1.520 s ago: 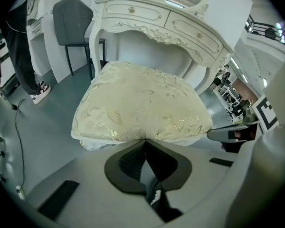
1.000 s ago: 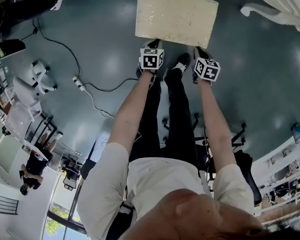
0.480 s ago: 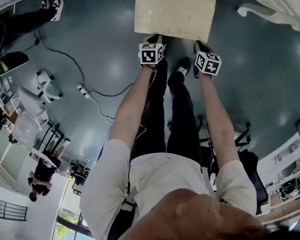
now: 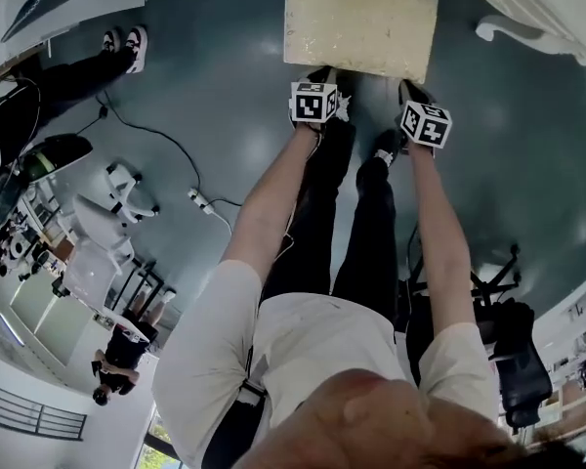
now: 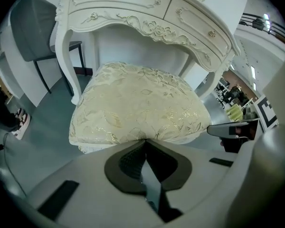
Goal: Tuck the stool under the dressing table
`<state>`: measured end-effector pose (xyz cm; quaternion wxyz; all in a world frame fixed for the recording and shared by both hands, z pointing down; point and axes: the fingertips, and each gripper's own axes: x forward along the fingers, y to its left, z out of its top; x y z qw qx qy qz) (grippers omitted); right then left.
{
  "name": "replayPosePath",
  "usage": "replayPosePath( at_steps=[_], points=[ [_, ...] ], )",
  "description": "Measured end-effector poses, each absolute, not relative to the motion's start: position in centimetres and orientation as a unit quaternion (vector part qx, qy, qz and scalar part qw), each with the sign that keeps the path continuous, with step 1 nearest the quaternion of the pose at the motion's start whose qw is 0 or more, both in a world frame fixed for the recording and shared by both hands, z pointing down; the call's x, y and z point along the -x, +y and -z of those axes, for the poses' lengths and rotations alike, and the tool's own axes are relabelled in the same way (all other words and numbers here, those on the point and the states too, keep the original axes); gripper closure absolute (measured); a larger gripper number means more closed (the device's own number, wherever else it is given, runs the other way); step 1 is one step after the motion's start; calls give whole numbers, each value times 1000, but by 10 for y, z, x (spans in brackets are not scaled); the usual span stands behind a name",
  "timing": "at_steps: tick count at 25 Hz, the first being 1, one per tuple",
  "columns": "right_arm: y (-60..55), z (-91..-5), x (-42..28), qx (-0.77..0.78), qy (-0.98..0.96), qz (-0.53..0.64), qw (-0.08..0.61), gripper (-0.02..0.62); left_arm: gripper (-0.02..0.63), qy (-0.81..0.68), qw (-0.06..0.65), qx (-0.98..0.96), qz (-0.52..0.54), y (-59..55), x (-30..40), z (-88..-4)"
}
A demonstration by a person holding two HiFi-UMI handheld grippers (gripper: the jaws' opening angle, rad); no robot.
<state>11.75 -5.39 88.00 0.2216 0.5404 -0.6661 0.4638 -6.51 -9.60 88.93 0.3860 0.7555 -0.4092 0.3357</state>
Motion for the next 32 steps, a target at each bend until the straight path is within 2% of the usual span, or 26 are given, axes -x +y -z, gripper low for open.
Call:
replayPosePath(
  at_steps=[22,26,32],
  points=[
    [-125,-830,-159,-629,-639,-420,139,551,591,-397,361,-800,-271,-172,25,-840],
    [-140,-811,-154,-620,-658,-406,134,551,591,-420,363,-792,-252,-193,24,-832],
    [-136,-782,-126,-605,-691,-380,110,551,591,-419,329,-807,-255,-223,34,-829]
  ],
)
